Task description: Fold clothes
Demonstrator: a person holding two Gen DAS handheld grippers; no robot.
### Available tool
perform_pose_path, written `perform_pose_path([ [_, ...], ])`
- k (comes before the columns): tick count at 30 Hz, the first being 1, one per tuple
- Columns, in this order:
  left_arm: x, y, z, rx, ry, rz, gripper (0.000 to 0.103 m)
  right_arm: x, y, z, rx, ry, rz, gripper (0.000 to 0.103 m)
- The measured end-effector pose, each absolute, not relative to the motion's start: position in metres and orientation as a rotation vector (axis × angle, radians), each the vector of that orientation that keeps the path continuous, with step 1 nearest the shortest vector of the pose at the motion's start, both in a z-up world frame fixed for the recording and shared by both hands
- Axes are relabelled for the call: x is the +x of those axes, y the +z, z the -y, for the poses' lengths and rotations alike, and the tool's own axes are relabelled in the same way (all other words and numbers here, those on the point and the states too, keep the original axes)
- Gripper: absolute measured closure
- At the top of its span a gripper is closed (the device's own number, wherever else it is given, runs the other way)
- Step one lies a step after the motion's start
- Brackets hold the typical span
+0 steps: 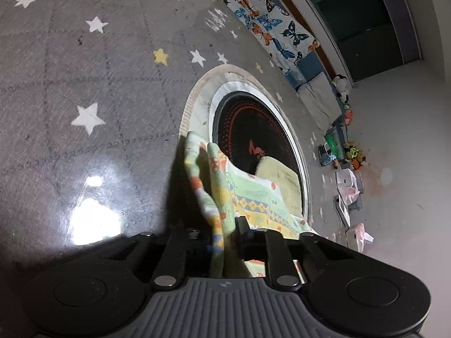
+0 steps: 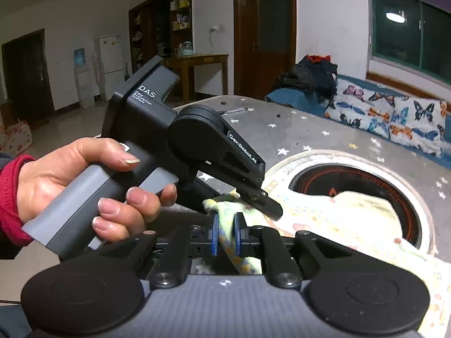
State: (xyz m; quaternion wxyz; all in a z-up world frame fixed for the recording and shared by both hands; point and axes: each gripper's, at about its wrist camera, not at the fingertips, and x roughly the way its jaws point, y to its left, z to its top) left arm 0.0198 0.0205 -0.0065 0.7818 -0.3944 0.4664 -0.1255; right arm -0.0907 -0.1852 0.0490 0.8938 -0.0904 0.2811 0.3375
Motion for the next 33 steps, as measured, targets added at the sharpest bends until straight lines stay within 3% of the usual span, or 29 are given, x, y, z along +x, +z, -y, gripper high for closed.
perform_pose_path([
  [3, 0.019, -0.006, -0.021, -0.841, -0.267, -1.004, 0.088, -0.091, 0.049, 0.201, -0.14, 0.68, -0.591, 0.083],
  [10, 0.018, -0.004, -0.018, -0.821, -0.255, -0.996, 0.088, -0.081, 0.044, 0.263, -0.098, 0.461, -0.616, 0.082],
  [15, 0.018, -0.002, -0.016, -0.806, -0.249, -0.992, 0.088, -0.064, 0.031, 0.318, -0.067, 0.244, -0.646, 0.076],
  [17, 0.017, -0.002, -0.015, -0.8, -0.247, -0.991, 0.088, -0.055, 0.025, 0.339, -0.039, 0.163, -0.655, 0.064],
  [21, 0.017, -0.001, -0.014, -0.787, -0.246, -0.989, 0.088, -0.042, 0.013, 0.374, 0.046, 0.084, -0.663, 0.062],
  [23, 0.017, 0.0, -0.013, -0.781, -0.247, -0.988, 0.088, -0.036, 0.007, 0.387, 0.095, 0.067, -0.671, 0.055],
  [31, 0.018, 0.003, -0.01, -0.741, -0.255, -0.977, 0.088, -0.032, -0.004, 0.395, 0.172, 0.06, -0.673, 0.056],
  [33, 0.017, 0.004, -0.008, -0.728, -0.261, -0.967, 0.088, -0.033, -0.003, 0.39, 0.174, 0.075, -0.676, 0.072],
])
